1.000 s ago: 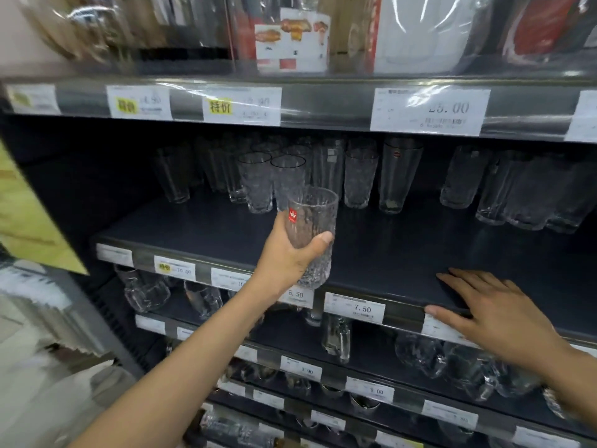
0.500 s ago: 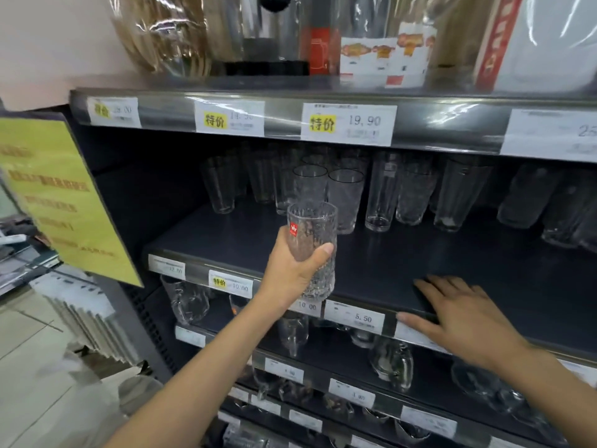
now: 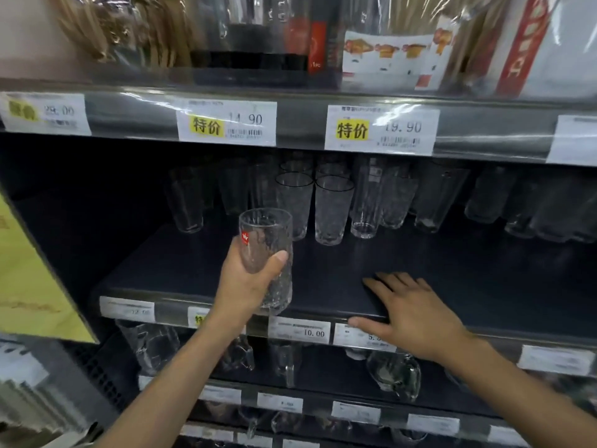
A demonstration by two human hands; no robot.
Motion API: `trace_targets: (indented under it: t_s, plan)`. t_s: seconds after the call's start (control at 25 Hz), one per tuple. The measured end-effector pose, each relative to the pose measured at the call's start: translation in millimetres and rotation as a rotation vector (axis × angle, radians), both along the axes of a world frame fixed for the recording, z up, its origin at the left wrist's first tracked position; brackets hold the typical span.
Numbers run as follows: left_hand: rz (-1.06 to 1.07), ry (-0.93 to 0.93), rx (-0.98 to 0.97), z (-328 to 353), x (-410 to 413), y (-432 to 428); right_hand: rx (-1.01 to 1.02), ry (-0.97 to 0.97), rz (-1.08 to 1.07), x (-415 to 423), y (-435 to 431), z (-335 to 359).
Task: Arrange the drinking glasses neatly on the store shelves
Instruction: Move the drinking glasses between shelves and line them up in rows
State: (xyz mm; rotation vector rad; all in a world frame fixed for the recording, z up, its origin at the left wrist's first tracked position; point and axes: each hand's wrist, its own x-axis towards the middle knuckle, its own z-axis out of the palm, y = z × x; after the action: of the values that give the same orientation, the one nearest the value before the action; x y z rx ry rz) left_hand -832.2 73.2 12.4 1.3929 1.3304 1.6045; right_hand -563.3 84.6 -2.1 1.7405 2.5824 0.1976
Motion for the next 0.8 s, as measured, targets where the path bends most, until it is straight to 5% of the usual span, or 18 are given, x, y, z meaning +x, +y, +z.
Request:
trace_targets:
  t_s: [0.48, 0.8]
  plan:
    - [-0.084, 0.017, 0.065, -11.0, 25.6, 14.7, -0.153, 0.234, -0.025, 5.5, 1.2, 6.9]
    - [0.049, 0.039, 0.050, -12.3, 49.2, 18.3, -0.051, 0.144, 0.065, 10.8, 1.4, 1.4]
